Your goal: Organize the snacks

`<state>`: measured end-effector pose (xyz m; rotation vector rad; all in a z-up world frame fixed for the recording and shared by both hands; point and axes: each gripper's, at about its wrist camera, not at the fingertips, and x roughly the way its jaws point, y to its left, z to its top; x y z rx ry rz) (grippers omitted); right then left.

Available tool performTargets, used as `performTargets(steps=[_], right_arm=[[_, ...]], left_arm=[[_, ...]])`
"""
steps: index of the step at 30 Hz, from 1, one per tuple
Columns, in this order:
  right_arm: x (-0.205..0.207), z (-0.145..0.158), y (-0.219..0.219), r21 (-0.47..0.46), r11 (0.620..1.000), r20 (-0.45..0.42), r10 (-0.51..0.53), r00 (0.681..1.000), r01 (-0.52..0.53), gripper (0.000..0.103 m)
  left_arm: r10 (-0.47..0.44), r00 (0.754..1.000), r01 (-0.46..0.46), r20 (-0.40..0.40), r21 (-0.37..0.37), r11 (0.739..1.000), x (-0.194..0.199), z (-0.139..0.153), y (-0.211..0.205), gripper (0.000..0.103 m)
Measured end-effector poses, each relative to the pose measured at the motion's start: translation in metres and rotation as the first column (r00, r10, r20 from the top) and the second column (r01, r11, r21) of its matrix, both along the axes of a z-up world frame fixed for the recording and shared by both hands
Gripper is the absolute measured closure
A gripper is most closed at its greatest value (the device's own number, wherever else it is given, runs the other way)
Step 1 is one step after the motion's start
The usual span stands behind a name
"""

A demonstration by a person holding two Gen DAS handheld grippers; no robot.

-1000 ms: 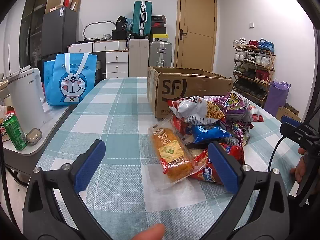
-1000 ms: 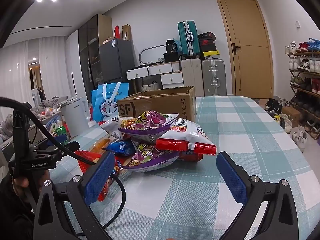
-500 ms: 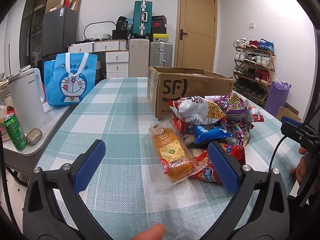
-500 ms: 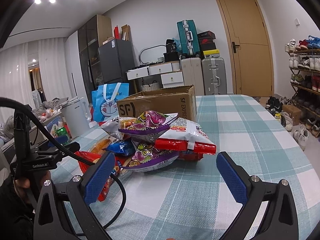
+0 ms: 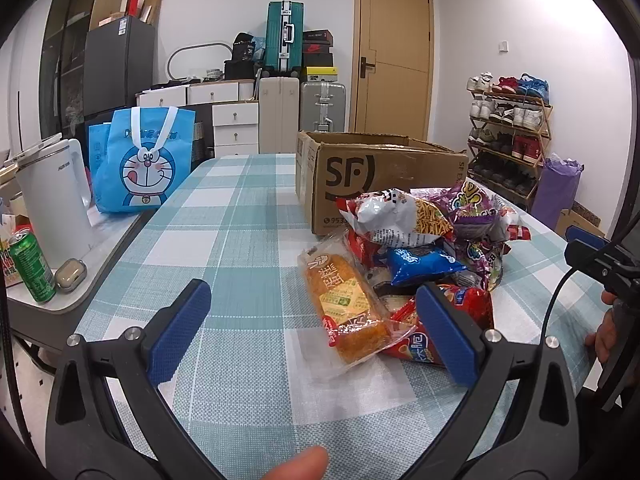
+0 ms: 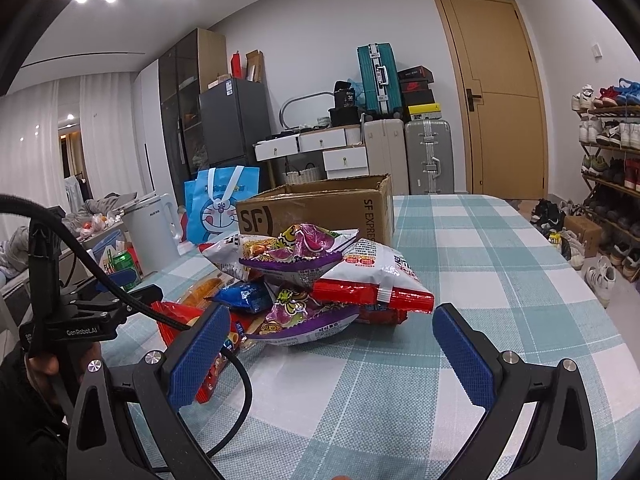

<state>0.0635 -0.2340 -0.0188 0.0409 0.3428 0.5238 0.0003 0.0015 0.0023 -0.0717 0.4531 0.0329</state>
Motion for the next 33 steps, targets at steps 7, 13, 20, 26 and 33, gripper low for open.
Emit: performTargets(steps=[7,13,20,26,33], right_arm=[[0.000,0.000,0.000,-0.002,1.000,-0.002,-0.002,1.000,0.002,0.000],[0.000,0.001,0.000,-0.004,1.000,-0.002,-0.004,1.000,0.004,0.000],[0.005,0.003,0.000,-0.021,1.000,-0.015,-0.015,1.000,0.014,0.000],[0.016,0.003,-0.007,0.021,1.000,-0.072,-0.017,0.997,0.019,0.000],[0.021,-0.001,0.008,-0.031,0.999,-0.110,0.008,0.994,-0.011,0.000]], left_arm=[[0.009,1.000,-0.009,-0.001,-0.002,1.000,0.001,-0.002,0.004,0.001],[0.008,1.000,-0.008,-0.005,0.010,1.000,0.004,-0.003,0.001,0.001],[0.002,0.999,-0.002,-0.038,0.003,1.000,0.011,-0.005,0.002,0.001],[0.002,0.996,-0.002,-0.085,-0.002,1.000,0.023,-0.008,0.001,0.001],[0.010,0.993,-0.013,-0.117,-0.020,1.000,0.035,-0.008,0.004,0.001]])
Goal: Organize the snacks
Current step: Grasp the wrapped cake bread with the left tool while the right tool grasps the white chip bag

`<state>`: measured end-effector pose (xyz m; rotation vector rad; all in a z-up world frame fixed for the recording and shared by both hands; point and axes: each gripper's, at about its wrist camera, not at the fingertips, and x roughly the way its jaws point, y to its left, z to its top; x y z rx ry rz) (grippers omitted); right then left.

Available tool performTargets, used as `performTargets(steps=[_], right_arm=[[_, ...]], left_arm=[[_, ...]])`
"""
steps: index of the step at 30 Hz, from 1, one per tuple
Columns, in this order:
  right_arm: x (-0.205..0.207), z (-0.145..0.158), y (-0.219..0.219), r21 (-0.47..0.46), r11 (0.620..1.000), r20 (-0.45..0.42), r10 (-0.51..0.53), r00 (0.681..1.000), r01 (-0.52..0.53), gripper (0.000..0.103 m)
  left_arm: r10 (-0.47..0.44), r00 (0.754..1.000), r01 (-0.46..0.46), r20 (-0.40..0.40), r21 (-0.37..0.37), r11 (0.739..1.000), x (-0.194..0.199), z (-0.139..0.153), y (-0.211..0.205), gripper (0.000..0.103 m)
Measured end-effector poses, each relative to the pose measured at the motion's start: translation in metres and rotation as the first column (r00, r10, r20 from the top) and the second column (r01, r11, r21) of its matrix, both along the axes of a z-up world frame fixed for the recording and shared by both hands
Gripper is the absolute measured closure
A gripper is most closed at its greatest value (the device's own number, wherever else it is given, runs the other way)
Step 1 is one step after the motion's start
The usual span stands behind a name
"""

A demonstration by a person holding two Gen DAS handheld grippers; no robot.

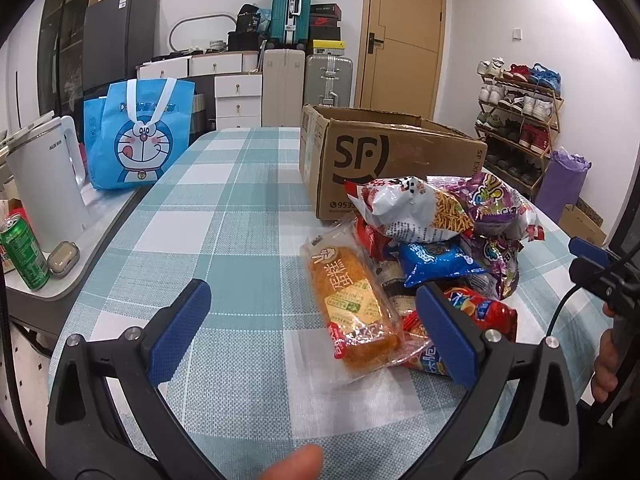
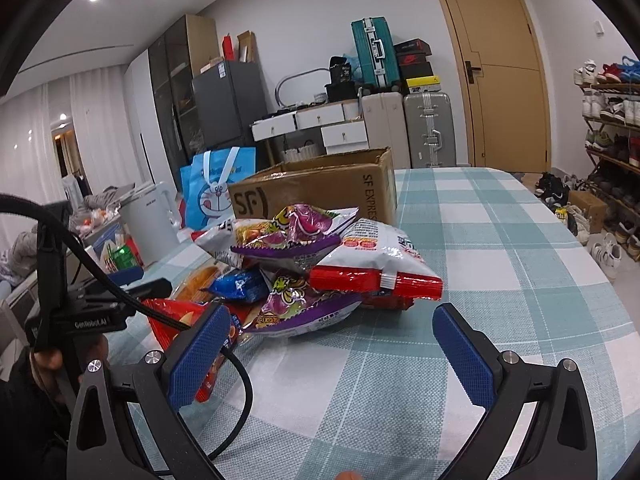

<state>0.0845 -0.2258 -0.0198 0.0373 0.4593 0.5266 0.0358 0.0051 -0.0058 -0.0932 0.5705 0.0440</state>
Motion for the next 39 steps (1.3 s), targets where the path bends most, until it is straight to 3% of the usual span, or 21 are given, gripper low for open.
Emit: performTargets(steps=[10,16,24,33,39], right_arm=[[0.020,0.009,0.000,-0.023,0.998,-0.026,-0.057,0.998,0.057,0.000],[0.028,0.016,0.008,-0.074,0.995,0.003,-0.072,0.997,0.072,0.000],[0.046,0.029,0.007,-0.075,0.992,0.010,-0.104,0.994,0.105,0.000],[0.076,0.026,0.004,-0.082,0.986,-0.052,-0.148,0.988,0.143,0.000],[0.093,0.014,-0.001,-0.056,0.987,-0.125,-0.156,0.980,0.150,0.000]], left_arm=[[0.016,0.997,-0.017,-0.075,-0.006,1.000,0.022,0.003,0.006,0.001],[0.024,0.997,-0.022,-0.076,0.028,0.999,0.031,0.006,0.004,0.001],[0.028,0.997,-0.024,-0.067,0.055,0.998,0.043,0.011,0.006,0.001],[-0.005,0.996,0.015,-0.089,0.111,0.994,0.047,0.001,-0.005,0.001],[-0.035,0.993,0.046,-0.115,0.096,0.994,0.050,-0.002,-0.008,0.001]])
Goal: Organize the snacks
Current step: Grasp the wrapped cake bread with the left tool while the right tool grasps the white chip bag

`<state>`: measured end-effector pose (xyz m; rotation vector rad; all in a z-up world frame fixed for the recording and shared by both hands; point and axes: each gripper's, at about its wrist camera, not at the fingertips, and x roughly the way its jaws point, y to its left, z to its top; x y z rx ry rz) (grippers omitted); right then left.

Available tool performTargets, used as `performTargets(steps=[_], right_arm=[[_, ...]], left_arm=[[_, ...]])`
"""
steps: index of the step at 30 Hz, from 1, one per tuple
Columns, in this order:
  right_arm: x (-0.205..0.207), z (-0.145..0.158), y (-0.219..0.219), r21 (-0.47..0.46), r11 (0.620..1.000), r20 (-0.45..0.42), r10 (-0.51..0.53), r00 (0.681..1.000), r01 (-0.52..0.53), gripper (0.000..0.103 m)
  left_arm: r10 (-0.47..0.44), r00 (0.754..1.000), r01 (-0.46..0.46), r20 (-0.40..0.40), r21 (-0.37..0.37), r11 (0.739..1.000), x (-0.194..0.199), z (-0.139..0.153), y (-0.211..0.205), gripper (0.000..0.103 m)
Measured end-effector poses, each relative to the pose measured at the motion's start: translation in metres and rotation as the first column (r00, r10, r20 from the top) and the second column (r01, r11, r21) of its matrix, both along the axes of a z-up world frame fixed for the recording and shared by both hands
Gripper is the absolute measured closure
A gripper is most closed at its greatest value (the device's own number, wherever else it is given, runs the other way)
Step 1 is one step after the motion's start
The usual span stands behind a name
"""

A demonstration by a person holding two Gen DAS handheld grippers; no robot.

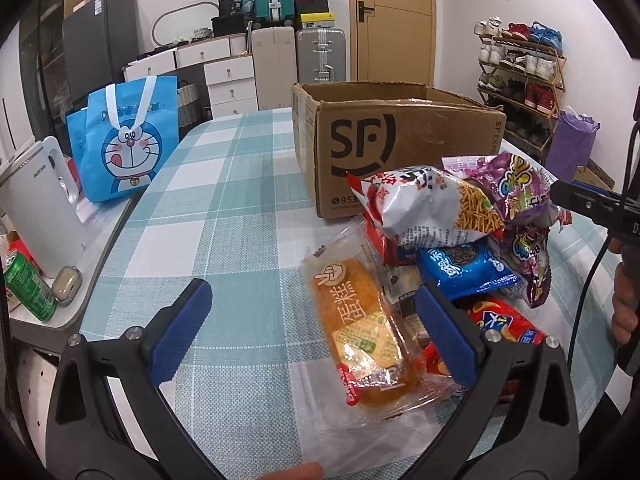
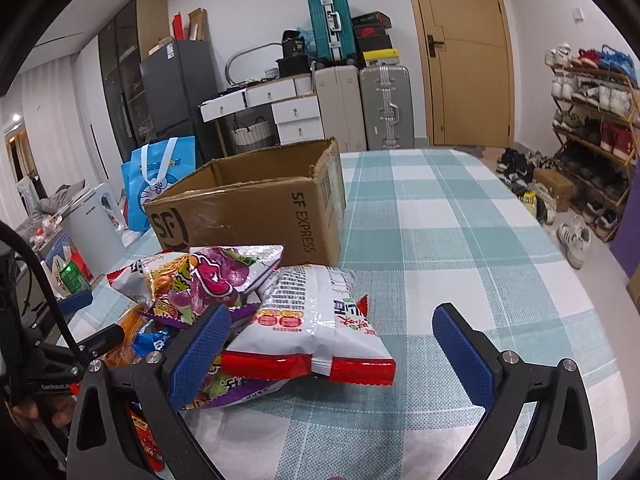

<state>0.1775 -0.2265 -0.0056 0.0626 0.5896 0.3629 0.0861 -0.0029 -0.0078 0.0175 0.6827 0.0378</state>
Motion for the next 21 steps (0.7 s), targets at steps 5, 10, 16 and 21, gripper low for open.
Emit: performTargets(steps=[5,10,16,21], right_arm=[[0.010,-0.006,-0.006,0.046,0.999,-0.045,0.012,0.999,-0.010,0.000],[0.022,-0.013,-0.007,0.093,0.995,-0.091,0.044,0.995,-0.035,0.002],[0.027,-0.021,-0.006,0.141,0.987,-0.120,0.092,0.989,-0.074,0.020],[0.023,-0.022,-0.006,0.166,0.982,-0.121,0.111,0.986,-0.090,0.031]], left_arm=[[-0.035,0.999,0.034,-0.040,-0.027,0.999,0.006,-0.004,-0.001,0.005],[-0.071,0.995,0.069,-0.070,-0.034,0.997,0.009,-0.007,-0.005,0.010],[-0.110,0.986,0.104,-0.126,-0.050,0.993,0.015,-0.014,-0.009,0.024],[-0.120,0.983,0.112,-0.138,-0.066,0.992,0.016,-0.016,-0.008,0.033]])
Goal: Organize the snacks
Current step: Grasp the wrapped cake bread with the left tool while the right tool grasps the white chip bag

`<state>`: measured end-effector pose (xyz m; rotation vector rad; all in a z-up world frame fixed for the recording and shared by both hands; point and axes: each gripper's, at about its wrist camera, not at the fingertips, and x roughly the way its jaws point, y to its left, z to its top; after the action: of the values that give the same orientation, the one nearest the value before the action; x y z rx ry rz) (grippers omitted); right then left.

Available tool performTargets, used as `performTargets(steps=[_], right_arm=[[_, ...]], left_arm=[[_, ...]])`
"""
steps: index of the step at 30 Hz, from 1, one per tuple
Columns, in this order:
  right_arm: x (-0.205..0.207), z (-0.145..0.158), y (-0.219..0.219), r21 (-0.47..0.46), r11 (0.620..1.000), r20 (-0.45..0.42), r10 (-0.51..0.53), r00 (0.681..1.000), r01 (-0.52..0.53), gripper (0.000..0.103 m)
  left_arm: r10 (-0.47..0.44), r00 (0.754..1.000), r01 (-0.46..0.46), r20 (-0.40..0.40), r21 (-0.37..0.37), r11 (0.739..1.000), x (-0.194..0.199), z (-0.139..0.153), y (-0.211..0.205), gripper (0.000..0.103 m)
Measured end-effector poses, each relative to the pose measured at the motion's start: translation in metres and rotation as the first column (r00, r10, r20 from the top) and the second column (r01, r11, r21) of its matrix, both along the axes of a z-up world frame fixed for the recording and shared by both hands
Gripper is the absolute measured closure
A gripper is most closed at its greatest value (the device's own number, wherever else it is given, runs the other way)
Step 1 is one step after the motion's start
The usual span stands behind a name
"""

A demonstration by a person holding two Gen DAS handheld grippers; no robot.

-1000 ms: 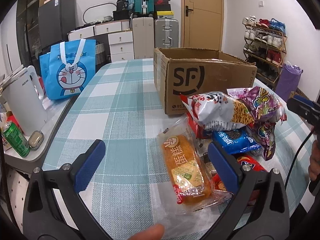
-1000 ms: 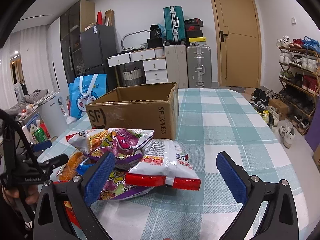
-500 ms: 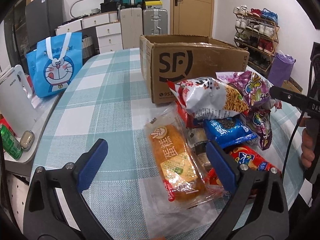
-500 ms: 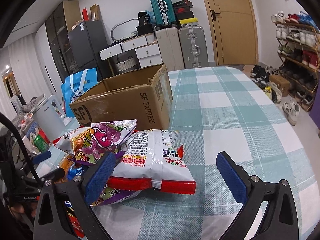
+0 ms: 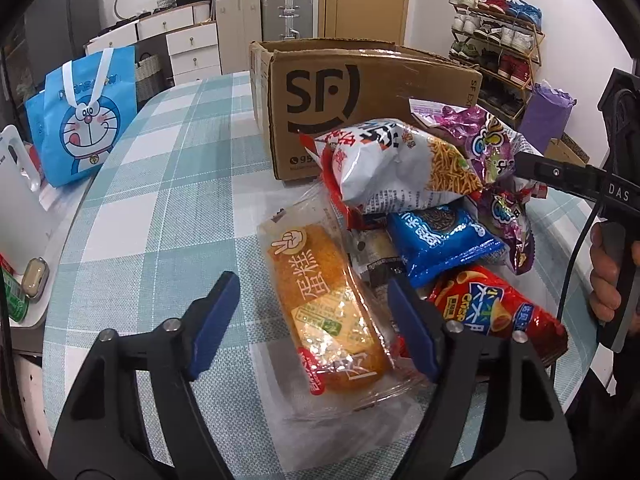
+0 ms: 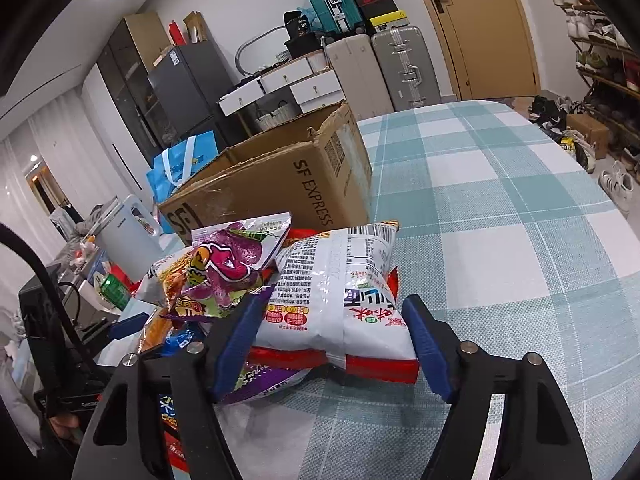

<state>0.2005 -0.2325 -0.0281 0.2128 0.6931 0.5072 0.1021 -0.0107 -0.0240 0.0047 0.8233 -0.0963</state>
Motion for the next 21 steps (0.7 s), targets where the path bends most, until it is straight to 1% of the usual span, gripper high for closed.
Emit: performTargets(steps=[2,3,4,5,7,11,13,18,21], right_arm=[[-0.003,0.000,0.000,0.000,1.000,0.002,0.000,1.000,0.000,0.033],[-0.005,0.000,-0.002,0.004,1.000,0.007,0.000,1.000,0.000,0.034],[-0.007,0.001,-0.003,0.007,1.000,0.011,-0.001,1.000,0.001,0.035],[-0.008,0.001,-0.004,0.009,1.000,0.015,-0.002,1.000,0.002,0.038],[-0.010,0.002,-0.006,0.010,1.000,0.024,-0.002,1.000,0.001,0.040],[-0.015,0.002,-0.011,0.023,1.000,0.028,-0.002,1.000,0.001,0.046],[-0.018,0.002,-0.012,0.022,1.000,0.031,-0.001,1.000,0.000,0.047],[-0.027,0.003,-0.015,0.022,1.000,0.038,0.002,0.999,-0.003,0.047],[-0.030,0.004,-0.017,0.034,0.999,0.055,0.005,0.998,-0.007,0.049]], left_arm=[[-0.005,1.000,0.005,-0.008,-0.015,1.000,0.000,-0.001,0.003,0.040],[-0.012,1.000,0.011,-0.010,-0.025,1.000,0.000,-0.001,0.004,0.042],[-0.019,1.000,0.019,-0.014,-0.030,0.999,0.000,-0.001,0.004,0.046],[-0.023,1.000,0.022,-0.021,-0.035,0.999,-0.001,-0.001,0.005,0.052],[-0.021,0.999,0.019,-0.044,-0.047,0.999,-0.002,-0.003,0.009,0.059],[-0.023,0.997,0.015,-0.075,-0.103,0.995,-0.003,-0.005,0.016,0.062],[-0.023,0.997,0.013,-0.079,-0.120,0.993,-0.004,-0.007,0.019,0.062],[-0.022,0.998,0.015,-0.066,-0.107,0.994,-0.005,-0.007,0.018,0.063],[-0.022,0.998,0.017,-0.051,-0.099,0.995,-0.009,-0.006,0.016,0.067]])
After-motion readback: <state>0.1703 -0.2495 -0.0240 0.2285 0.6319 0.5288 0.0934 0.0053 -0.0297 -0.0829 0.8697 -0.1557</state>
